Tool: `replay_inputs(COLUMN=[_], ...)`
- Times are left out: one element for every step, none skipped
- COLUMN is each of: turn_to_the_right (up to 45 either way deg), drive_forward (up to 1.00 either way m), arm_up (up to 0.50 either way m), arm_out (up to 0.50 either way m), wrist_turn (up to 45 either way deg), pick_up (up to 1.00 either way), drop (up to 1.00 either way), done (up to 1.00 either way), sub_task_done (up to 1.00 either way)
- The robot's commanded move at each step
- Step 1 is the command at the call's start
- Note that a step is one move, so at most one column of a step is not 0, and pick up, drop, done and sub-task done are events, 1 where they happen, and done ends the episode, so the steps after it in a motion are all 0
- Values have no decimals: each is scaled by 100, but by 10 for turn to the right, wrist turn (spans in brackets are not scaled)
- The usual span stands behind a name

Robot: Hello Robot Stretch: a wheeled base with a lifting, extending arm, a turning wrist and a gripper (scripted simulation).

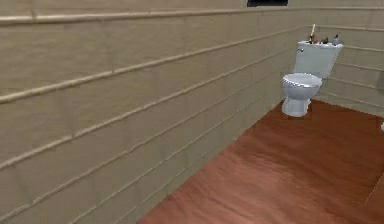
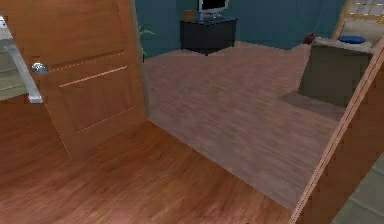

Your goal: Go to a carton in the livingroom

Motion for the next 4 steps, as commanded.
replay_inputs(turn_to_the_right=[0,450,450,0], drive_forward=[45,0,0,40], arm_up=[0,0,0,0], arm_out=[0,0,0,0], wrist_turn=[0,0,0,0], pick_up=[0,0,0,0], drop=[0,0,0,0], done=[0,0,0,0], sub_task_done=[0,0,0,0])
